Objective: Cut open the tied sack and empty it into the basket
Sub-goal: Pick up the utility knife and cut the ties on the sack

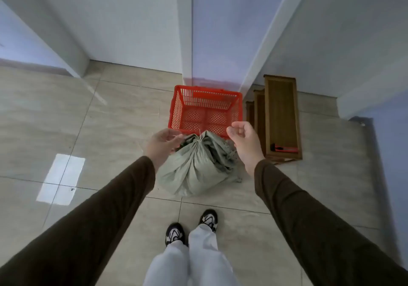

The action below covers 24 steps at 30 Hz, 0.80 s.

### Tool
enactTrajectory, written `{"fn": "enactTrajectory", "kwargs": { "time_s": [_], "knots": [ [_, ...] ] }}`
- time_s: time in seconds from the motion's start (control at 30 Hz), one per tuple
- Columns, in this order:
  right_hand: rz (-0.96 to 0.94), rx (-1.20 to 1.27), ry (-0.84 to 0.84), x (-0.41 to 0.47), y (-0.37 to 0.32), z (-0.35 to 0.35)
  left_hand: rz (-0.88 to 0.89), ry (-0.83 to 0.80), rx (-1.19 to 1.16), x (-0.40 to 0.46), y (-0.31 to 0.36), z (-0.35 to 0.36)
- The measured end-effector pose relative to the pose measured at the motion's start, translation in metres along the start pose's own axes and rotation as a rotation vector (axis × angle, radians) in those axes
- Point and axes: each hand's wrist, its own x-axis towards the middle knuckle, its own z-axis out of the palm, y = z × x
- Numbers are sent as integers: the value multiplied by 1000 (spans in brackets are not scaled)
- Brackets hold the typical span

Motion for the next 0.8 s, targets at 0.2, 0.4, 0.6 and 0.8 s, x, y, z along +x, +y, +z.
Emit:
{"fn": "enactTrajectory", "kwargs": {
  "time_s": [0.2, 0.4, 0.6, 0.8],
  "knots": [
    [51, -109, -64, 45, 40, 10, 9, 4, 145, 46, -31, 28],
    [97, -202, -96, 86, 94, 35, -24, -60, 300, 97, -76, 37],
    [146, -255, -158, 124, 150, 74, -25, -109, 493, 149, -126, 39],
    [176, -300, -201, 161, 207, 109, -26, -184, 582, 198, -170, 55]
  ]
}}
